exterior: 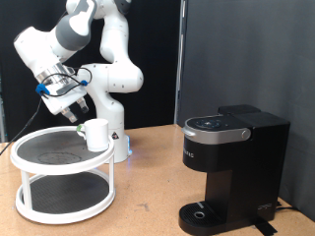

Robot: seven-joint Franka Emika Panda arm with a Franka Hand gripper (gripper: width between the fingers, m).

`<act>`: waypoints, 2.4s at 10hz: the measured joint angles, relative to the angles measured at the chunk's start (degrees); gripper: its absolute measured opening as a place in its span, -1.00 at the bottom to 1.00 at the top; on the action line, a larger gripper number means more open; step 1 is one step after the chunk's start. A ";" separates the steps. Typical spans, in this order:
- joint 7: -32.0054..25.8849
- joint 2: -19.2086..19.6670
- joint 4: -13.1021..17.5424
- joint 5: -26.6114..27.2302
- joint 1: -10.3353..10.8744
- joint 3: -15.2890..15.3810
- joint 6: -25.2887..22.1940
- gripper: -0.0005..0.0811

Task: Make a cup of coffee with the keurig machine

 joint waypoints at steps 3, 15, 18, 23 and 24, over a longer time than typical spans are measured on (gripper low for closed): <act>-1.91 2.35 -1.04 0.21 0.03 0.00 3.25 0.81; -7.16 6.47 -1.88 4.71 1.07 0.03 7.58 -0.50; -7.16 6.65 -1.80 4.73 1.06 0.18 7.50 -0.95; -5.42 4.53 0.56 5.67 0.28 0.17 1.42 -0.98; -4.38 3.48 1.13 5.67 0.04 0.19 -0.47 -0.98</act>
